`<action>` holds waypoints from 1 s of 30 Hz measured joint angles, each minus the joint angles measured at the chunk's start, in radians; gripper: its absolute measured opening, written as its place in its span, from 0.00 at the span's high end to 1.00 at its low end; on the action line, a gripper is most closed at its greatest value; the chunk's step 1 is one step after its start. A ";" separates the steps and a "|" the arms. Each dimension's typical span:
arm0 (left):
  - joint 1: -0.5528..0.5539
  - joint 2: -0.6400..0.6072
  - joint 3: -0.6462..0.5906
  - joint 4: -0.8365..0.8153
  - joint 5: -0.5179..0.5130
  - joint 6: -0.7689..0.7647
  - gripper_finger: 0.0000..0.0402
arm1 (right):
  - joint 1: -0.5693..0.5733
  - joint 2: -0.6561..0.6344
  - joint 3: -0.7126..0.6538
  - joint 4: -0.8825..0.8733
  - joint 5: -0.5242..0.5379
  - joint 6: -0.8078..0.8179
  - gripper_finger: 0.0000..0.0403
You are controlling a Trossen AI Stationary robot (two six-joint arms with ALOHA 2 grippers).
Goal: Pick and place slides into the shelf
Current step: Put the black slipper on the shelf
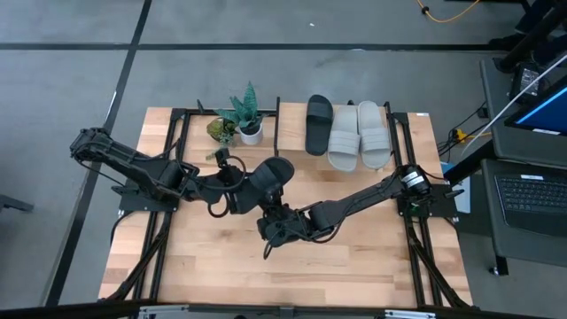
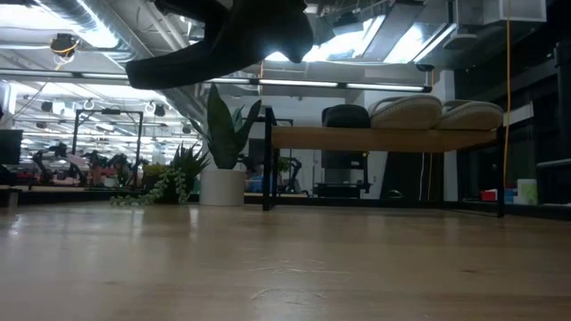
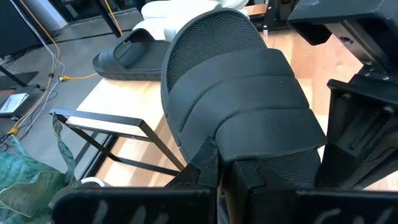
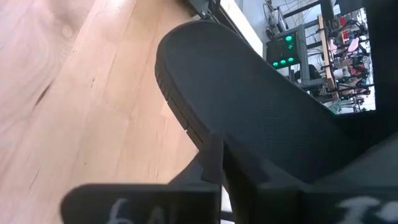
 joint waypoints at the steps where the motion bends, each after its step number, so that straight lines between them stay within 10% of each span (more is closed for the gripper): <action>1: 0.000 0.000 0.000 0.000 0.000 0.000 1.00 | 0.000 0.000 0.000 0.000 0.000 0.001 0.98; 30: -0.001 -0.002 0.000 0.003 -0.005 0.014 1.00 | 0.064 0.002 -0.003 0.243 0.003 0.074 0.80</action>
